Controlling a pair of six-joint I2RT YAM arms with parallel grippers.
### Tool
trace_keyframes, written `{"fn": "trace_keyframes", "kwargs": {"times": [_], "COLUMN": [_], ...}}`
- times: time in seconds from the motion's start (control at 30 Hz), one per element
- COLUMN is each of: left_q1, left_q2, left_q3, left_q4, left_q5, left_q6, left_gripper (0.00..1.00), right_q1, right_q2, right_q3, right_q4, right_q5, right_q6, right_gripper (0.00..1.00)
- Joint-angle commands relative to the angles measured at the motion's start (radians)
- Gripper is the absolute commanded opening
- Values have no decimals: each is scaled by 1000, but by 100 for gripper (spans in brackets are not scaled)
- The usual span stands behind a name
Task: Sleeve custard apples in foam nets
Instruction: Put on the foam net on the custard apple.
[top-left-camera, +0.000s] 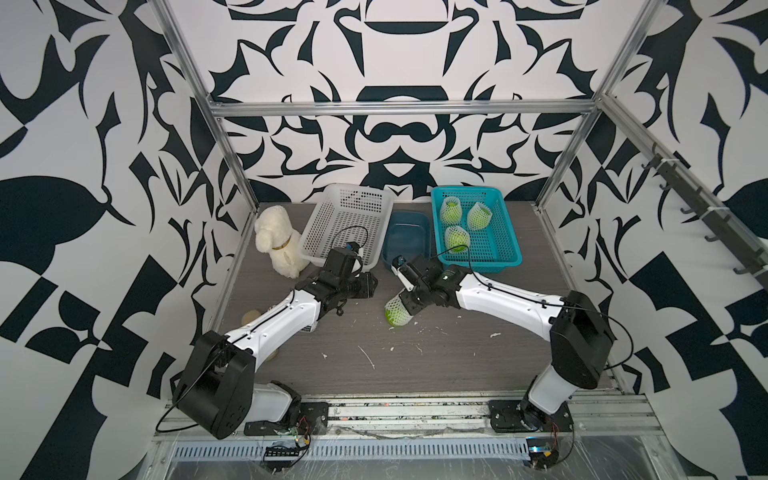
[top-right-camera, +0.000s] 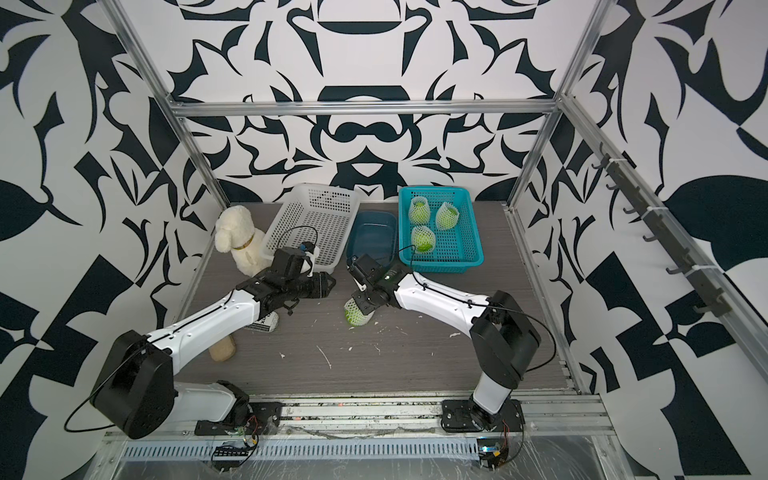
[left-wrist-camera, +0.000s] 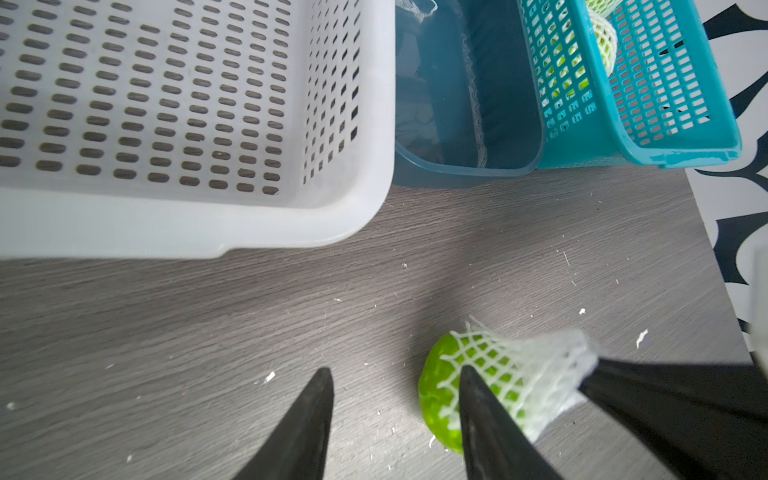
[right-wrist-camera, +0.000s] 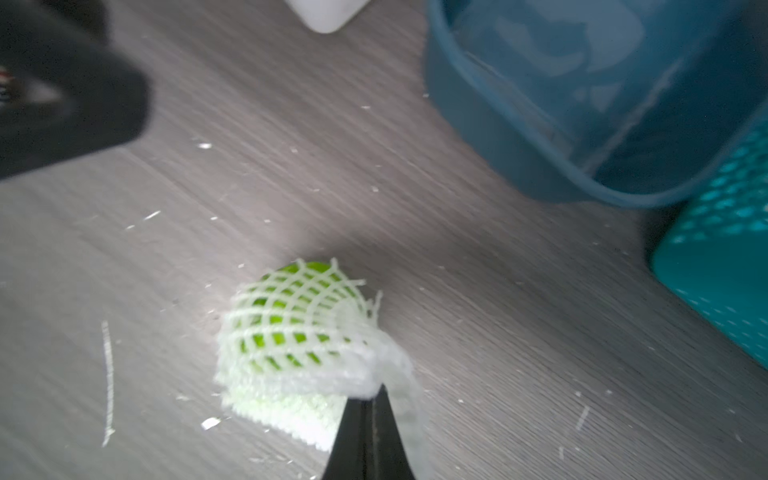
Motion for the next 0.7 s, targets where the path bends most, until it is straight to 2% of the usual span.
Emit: {"fn": "trace_keyframes", "kwargs": {"times": [0.0,0.07,0.13,0.23,0.47,0.67], "left_q1": [0,0,0,1,-1,-1], "left_q2": [7,10,13,10,4,9], "left_q3": [16,19,21,22,15,18], "left_q4": [-5,-8,-10,-11,-15,-15], "left_q5": [6,8,11,10,7,13], "left_q6": [14,15,16,16,15,13], "left_gripper": [51,51,51,51,51,51], "right_q1": [21,23,22,22,22,22], "right_q2": [-28,-19,-2,29,39,55], "right_q3": [37,43,56,83,77,90], "right_q4": [4,-20,-66,-122,-148,-152], "right_q5": [-20,43,176,268,372,326], "right_q6": [-16,-11,-5,-2,21,26], "right_gripper": [0,0,0,0,0,0]}}
